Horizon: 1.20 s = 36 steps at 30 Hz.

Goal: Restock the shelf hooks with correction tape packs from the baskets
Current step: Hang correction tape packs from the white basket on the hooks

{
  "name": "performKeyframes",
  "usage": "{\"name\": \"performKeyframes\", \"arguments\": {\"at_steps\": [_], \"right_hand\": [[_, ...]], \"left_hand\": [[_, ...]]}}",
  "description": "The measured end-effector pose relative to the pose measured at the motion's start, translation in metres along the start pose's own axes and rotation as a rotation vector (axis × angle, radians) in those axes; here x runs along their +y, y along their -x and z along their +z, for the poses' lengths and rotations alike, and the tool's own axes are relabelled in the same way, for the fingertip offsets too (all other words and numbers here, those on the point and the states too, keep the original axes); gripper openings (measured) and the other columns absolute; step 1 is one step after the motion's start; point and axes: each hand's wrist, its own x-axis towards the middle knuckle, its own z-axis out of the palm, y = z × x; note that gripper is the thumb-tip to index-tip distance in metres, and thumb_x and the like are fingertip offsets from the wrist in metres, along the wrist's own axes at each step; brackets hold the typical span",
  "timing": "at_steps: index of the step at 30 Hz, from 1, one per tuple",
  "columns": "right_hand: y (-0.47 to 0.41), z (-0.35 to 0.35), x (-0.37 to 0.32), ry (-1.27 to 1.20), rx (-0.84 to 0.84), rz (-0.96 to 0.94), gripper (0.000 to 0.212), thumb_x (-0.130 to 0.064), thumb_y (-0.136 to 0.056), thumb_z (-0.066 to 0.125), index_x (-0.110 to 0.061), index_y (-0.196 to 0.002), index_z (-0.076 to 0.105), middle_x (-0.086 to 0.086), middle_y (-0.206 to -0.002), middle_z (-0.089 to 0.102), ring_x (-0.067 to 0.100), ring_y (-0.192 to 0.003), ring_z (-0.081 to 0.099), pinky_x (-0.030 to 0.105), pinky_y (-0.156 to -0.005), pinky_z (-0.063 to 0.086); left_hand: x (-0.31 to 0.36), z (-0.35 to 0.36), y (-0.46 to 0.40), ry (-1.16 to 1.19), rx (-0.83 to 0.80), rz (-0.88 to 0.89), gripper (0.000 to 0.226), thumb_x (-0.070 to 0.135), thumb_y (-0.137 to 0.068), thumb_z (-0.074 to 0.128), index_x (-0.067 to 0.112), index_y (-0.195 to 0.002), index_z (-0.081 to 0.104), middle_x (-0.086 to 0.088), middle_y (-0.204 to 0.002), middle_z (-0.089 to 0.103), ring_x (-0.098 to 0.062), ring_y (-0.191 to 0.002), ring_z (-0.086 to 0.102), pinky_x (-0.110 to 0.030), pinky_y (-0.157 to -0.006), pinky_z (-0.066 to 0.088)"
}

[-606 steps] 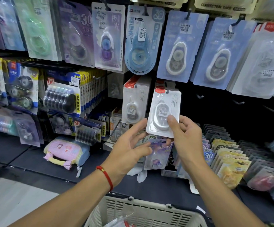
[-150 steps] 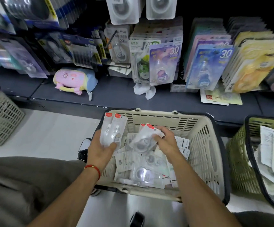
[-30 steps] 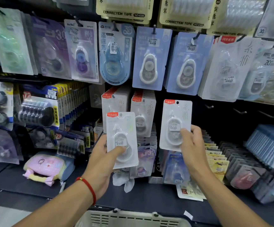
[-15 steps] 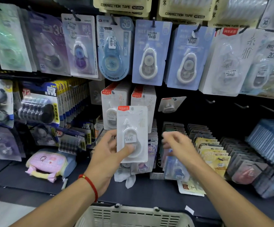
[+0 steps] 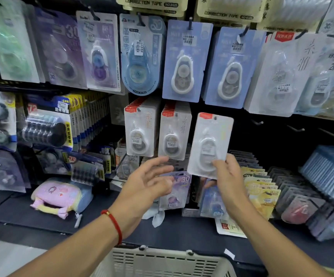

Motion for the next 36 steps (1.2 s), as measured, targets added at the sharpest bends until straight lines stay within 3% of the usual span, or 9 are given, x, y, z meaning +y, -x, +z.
{"name": "performKeyframes", "arguments": {"at_steps": [2,6,12,18,23,26,30,34,36], "right_hand": [[-0.006,-0.008,0.002,0.034,0.051,0.005,0.011,-0.022,-0.101,0.05,-0.019,-0.108,0.058,0.006,-0.099,0.072,0.028,-0.065,0.068,0.042,-0.054,0.054],[-0.01,-0.016,0.001,0.033,0.038,-0.018,0.011,-0.019,-0.102,0.05,-0.016,-0.108,0.059,0.001,-0.077,0.072,0.021,-0.05,0.061,0.031,-0.043,0.046],[-0.009,-0.011,0.001,0.001,0.041,-0.039,0.016,-0.03,-0.103,0.058,-0.018,-0.113,0.062,0.007,-0.08,0.074,0.02,-0.051,0.058,0.033,-0.047,0.047],[-0.013,-0.014,0.005,0.039,0.131,-0.037,0.015,-0.035,-0.104,0.061,-0.02,-0.107,0.061,-0.003,-0.073,0.07,0.013,-0.053,0.061,0.034,-0.05,0.048],[-0.004,-0.016,0.012,0.114,0.243,-0.09,0.019,-0.042,-0.095,0.062,-0.023,-0.098,0.059,-0.004,-0.058,0.065,0.013,-0.047,0.059,0.026,-0.045,0.045],[-0.008,-0.017,0.011,0.102,0.191,-0.027,0.023,-0.044,-0.101,0.062,-0.022,-0.108,0.061,-0.006,-0.066,0.071,0.014,-0.054,0.065,0.031,-0.052,0.051],[-0.017,-0.013,0.011,-0.017,0.008,0.27,0.037,-0.044,-0.104,0.061,-0.012,-0.122,0.053,0.005,-0.101,0.074,0.023,-0.082,0.08,0.038,-0.083,0.064],[-0.011,-0.019,0.027,0.07,-0.11,0.509,0.025,-0.019,-0.106,0.06,-0.004,-0.126,0.054,0.017,-0.115,0.063,0.026,-0.077,0.077,0.033,-0.065,0.066],[0.0,-0.02,0.037,0.239,-0.225,0.524,0.012,-0.017,-0.105,0.059,-0.006,-0.111,0.061,0.018,-0.109,0.066,0.023,-0.069,0.072,0.034,-0.063,0.063]], "left_hand": [[-0.001,0.0,0.0,-0.015,0.006,-0.007,0.049,-0.006,-0.093,0.07,0.024,-0.131,0.065,0.002,-0.124,0.075,-0.019,-0.112,0.074,-0.041,-0.095,0.062],[-0.001,-0.001,-0.003,-0.042,0.039,-0.015,0.047,-0.014,-0.091,0.065,0.021,-0.123,0.068,-0.003,-0.12,0.077,-0.019,-0.106,0.075,-0.041,-0.091,0.063],[-0.001,-0.004,-0.001,-0.084,0.073,-0.031,0.043,-0.014,-0.09,0.066,0.017,-0.12,0.068,-0.009,-0.118,0.076,-0.029,-0.108,0.073,-0.048,-0.094,0.061],[-0.004,-0.011,-0.001,-0.15,0.117,-0.054,0.038,-0.013,-0.089,0.068,0.016,-0.115,0.07,-0.009,-0.112,0.077,-0.033,-0.11,0.071,-0.048,-0.091,0.061],[-0.007,-0.016,-0.001,-0.217,0.115,-0.012,0.041,-0.016,-0.089,0.065,0.017,-0.111,0.07,-0.008,-0.11,0.076,-0.032,-0.106,0.071,-0.031,-0.081,0.063],[-0.007,-0.015,0.0,-0.297,0.087,0.024,0.044,-0.017,-0.088,0.064,0.02,-0.111,0.07,-0.007,-0.112,0.075,-0.027,-0.105,0.071,-0.03,-0.087,0.06],[-0.01,-0.013,0.002,-0.409,0.045,0.044,0.044,-0.015,-0.088,0.063,0.023,-0.109,0.069,-0.004,-0.11,0.073,-0.019,-0.093,0.07,-0.019,-0.086,0.057],[-0.022,-0.021,0.004,-0.601,-0.024,-0.012,0.032,-0.006,-0.09,0.066,0.021,-0.107,0.069,0.0,-0.109,0.07,-0.013,-0.09,0.066,-0.015,-0.082,0.054],[-0.034,-0.03,0.007,-0.771,-0.079,-0.072,0.027,0.0,-0.09,0.068,0.021,-0.107,0.067,0.0,-0.11,0.069,-0.018,-0.093,0.068,-0.016,-0.082,0.052]]}}
